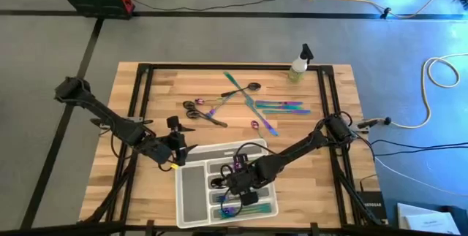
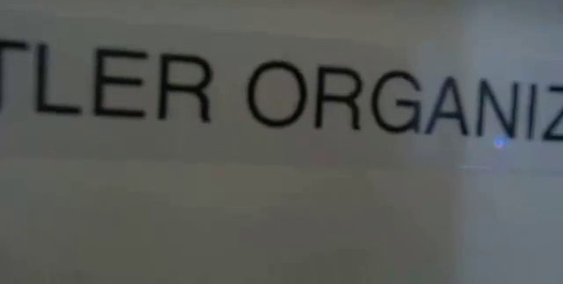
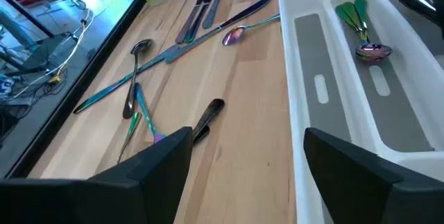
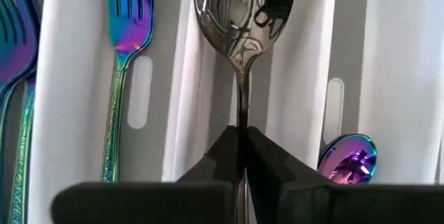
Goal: Sort silverware
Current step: Put the black spoon into the white silverware tray
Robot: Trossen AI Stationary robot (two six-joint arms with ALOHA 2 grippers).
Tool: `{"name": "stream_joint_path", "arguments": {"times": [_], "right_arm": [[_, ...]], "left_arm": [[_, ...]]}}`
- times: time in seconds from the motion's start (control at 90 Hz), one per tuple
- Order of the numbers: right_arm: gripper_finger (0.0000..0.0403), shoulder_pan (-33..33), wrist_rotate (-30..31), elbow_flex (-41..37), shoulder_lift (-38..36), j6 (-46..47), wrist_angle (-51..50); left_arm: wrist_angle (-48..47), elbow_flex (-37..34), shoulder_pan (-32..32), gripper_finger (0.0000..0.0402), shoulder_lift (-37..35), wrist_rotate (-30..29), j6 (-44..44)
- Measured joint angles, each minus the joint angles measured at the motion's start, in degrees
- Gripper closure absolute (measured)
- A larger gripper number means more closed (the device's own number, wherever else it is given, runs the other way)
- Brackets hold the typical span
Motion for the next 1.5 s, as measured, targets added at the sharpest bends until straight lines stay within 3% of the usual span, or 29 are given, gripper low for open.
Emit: {"name": "stream_joint_path", "arguments": {"times": [0.122, 0.478, 0.867, 1.044, 1.111, 1.244, 1.4, 1.5], "right_arm": [[0.0392, 0.0, -0.1, 0.0, 0.0, 1.0, 0.1], [0.0312, 0.0, 2.0, 0.1, -0.2, 3.1, 0.3], [0.0306, 0.0, 3.3, 0.1, -1.6, 5.2, -1.2], [0.0306, 0.0, 9.4, 0.1, -7.0, 8.1, -4.2], [0.0306, 0.1, 11.7, 0.1, -9.1, 8.8, -4.6], [0.0306, 0.0, 14.7, 0.1, -12.3, 9.0, -4.3], [0.0306, 0.0, 15.6, 0.2, -13.1, 8.8, -4.6], [0.0306, 0.0, 15.3, 0.2, -13.1, 8.3, -4.7]], "left_arm": [[0.0, 0.0, 0.0, 0.0139, 0.0, 0.0, -0.1], [0.0, 0.0, 0.0, 0.0139, 0.0, 0.0, -0.1], [0.2, 0.0, 0.0, 0.0139, 0.0, -1.3, 0.4], [0.5, 0.0, 1.5, 0.0139, -0.1, -3.8, 1.1], [0.5, 0.0, 4.3, 0.0139, -0.1, 0.0, 2.1], [0.0, 0.0, 13.6, 0.0139, -0.1, 13.6, 5.8], [-3.3, 0.0, 25.6, 0.0139, -0.1, 21.0, 12.0], [-4.3, 0.0, 33.3, 0.0139, 0.7, 29.1, 15.5]]}}
